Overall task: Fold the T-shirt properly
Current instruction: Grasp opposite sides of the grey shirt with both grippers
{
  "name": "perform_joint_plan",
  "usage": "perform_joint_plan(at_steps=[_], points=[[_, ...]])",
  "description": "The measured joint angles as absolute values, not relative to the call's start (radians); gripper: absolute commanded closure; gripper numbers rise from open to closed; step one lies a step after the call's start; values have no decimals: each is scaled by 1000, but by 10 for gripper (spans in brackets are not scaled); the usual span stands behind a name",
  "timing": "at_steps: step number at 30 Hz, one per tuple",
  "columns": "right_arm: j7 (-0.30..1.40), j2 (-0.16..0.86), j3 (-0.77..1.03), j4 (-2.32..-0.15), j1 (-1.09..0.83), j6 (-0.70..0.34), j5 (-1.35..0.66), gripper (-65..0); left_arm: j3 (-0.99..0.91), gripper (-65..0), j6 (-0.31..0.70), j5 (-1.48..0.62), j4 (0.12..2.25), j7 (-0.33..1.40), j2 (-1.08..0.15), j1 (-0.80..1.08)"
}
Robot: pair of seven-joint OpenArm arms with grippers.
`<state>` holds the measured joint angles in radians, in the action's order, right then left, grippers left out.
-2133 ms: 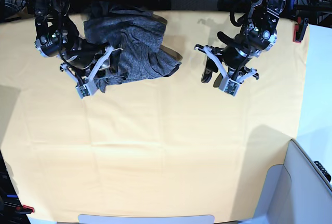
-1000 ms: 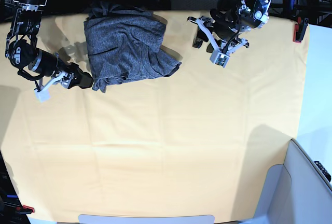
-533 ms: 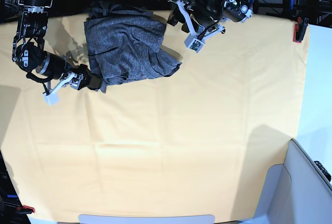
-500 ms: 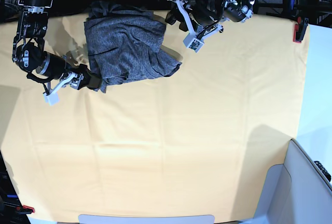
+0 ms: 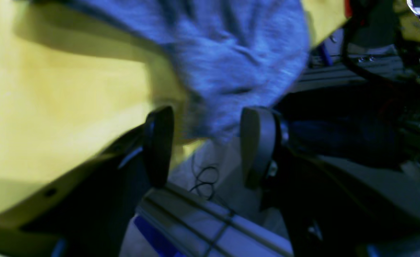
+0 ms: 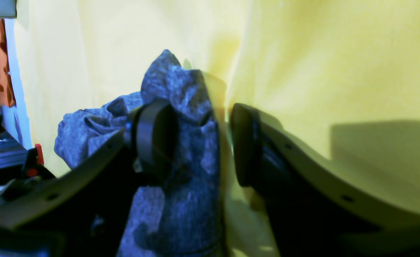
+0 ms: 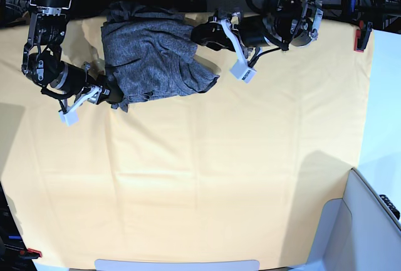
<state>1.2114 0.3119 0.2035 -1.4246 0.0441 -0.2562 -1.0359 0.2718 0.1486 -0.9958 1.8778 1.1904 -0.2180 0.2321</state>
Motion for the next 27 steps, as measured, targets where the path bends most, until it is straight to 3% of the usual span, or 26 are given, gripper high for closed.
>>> perform_joint_plan(at_steps=[4,20,27], points=[[1212,312,203,-1425,44,-256,-1034,-273,272,-296,146,-995,1769,1155,-213,239],[1212,312,203,-1425,44,-256,-1034,-273,280,-296,150,-1130,1691,1174,-200,219],[1212,313,203,-1425,44,-256,-1035,-273,412,-296,151,-1131,1677,1213,-210,149]])
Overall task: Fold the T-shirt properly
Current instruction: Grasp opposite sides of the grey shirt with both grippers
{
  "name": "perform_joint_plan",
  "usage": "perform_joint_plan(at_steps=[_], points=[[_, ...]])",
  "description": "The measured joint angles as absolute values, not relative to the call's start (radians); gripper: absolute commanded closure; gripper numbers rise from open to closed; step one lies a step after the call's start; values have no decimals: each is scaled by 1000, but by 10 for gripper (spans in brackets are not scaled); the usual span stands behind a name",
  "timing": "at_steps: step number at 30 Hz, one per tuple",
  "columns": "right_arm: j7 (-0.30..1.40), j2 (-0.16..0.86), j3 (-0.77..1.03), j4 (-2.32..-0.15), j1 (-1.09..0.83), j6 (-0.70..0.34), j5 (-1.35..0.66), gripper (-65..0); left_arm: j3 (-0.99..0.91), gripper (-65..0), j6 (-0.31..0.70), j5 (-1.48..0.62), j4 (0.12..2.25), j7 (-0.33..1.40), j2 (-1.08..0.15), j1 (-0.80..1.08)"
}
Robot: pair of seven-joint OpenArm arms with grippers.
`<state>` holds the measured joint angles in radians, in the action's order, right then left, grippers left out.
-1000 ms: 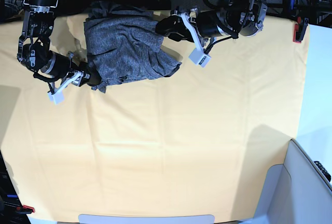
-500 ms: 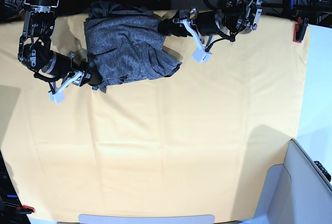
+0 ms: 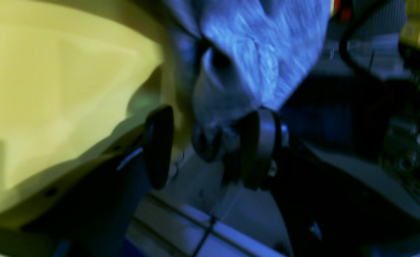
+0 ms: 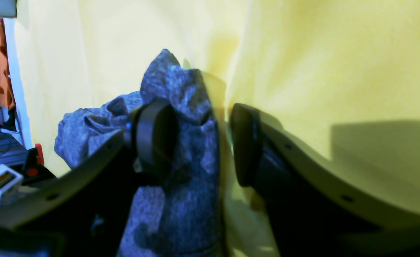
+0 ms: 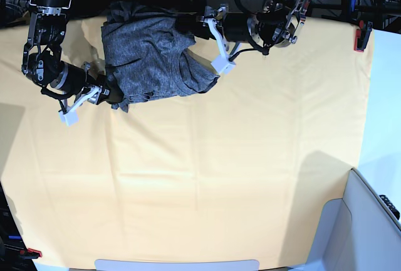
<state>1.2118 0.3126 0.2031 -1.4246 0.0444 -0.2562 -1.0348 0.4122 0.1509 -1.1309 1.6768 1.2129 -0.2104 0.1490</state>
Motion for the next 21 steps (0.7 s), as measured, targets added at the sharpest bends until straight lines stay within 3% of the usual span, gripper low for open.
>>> perform_joint_plan(at_steps=[9,21], points=[[1212,312,203,-1425,44,-256,-1035,-273,543,-294,150,-1129,1635,1263,-210,7],[1197,315,203,-1425,39,-256,-1039,-273,554,-294,155,-1157,1523,1247,-204,-33]])
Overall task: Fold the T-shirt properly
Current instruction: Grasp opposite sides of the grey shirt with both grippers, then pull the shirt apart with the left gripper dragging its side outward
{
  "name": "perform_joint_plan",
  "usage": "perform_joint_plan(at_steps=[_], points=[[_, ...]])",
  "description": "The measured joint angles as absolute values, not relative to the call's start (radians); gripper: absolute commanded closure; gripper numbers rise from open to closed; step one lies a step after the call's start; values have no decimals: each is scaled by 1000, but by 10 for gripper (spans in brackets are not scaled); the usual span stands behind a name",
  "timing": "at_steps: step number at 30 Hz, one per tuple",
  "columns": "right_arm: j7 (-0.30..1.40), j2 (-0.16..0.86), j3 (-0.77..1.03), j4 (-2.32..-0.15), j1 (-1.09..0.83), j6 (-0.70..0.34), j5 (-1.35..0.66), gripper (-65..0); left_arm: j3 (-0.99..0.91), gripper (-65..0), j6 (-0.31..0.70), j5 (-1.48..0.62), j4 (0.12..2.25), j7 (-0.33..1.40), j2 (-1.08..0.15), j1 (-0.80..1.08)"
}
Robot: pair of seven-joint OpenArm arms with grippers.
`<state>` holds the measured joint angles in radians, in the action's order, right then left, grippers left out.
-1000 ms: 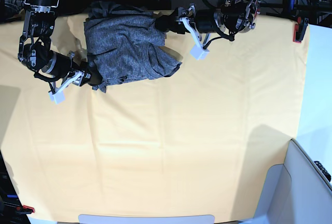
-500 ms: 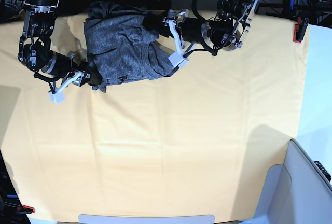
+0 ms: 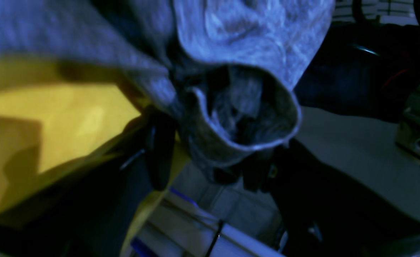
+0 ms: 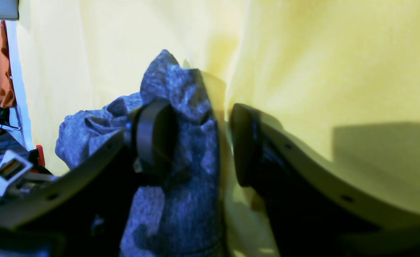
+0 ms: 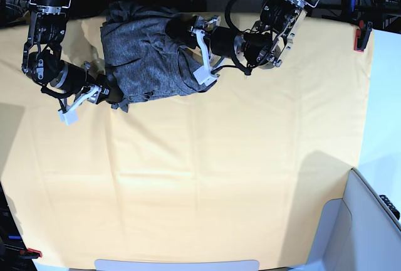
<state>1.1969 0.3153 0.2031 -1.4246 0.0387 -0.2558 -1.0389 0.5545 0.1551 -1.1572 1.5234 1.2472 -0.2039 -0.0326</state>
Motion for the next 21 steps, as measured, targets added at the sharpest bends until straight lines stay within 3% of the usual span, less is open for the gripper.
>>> perform_joint_plan(at_steps=[6,10,13,16,21], points=[[1196,315,203,-1425,39,-256,-1039,-272,609,-287,158,-1164,1502,1209,-206,-56],[1196,315,203,-1425,39,-256,-1039,-262,629,-182,157,-1153,1497,1204,-206,-59],[1188,315,203,-1424,39,-255,-1026,-174,630,-87,155,-1145,1497,1203,-205,-59],[1185,311,203,-1422,39,-249,-1000,-22,630,0,154,-1148,1497,1200,-207,-59],[1190,307,200,-1424,43,-248,-978,-4,630,-6,158,-1161,1496,1193,-241,-65]])
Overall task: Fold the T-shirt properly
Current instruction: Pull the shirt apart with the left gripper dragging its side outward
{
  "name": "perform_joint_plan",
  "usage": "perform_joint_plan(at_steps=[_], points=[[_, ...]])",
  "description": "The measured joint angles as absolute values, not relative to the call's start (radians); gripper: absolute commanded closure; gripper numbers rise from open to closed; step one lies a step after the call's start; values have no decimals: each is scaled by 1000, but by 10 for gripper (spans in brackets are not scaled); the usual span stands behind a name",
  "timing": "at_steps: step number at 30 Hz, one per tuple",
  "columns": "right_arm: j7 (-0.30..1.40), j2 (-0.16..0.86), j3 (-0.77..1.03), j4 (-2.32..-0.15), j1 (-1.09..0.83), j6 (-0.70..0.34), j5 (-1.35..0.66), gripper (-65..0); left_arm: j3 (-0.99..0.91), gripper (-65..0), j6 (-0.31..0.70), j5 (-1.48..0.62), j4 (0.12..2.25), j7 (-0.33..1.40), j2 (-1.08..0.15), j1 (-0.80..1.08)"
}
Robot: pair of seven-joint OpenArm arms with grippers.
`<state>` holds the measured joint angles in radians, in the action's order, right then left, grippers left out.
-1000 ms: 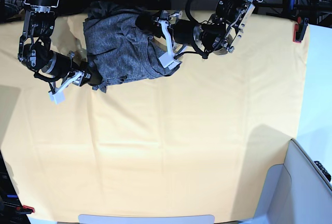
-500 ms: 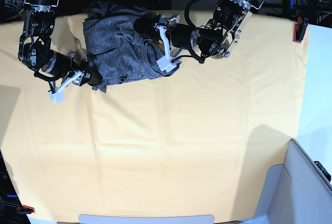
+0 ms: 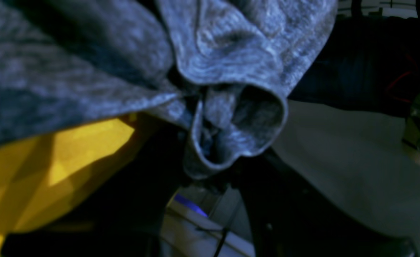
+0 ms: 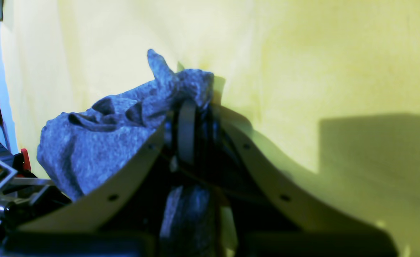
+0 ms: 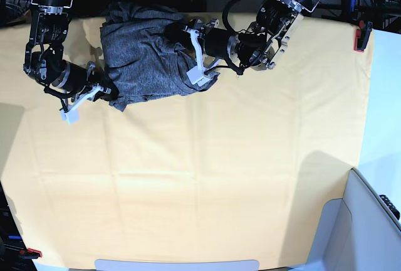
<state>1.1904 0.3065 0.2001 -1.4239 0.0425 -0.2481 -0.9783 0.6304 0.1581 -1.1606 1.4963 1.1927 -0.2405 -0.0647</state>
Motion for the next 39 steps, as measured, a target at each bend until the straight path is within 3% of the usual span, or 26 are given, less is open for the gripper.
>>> perform_joint_plan(at_steps=[6,8,19,31,39], points=[[1208,303,202,-1535,-1,-242,-936,-3,634,-6,157,-1175,1490,1201,-328,-139],[1236,292,230,-1576,-25,-242,-938,-3,633,-6,108,-1171,1490,1204,-345,-171],[1198,262,289,-1633,-147,-244,-956,-5,731,-5,68,-1188,1268,1227,-341,-429],[1186,178,290,-1744,-257,-239,-933,-6,1021,-5,79,-1223,1032,1062,-223,-636],[1158,163,222,-1748,-292,-240,-948,-6,1054,-6,91,-1238,956,973,-174,-660]])
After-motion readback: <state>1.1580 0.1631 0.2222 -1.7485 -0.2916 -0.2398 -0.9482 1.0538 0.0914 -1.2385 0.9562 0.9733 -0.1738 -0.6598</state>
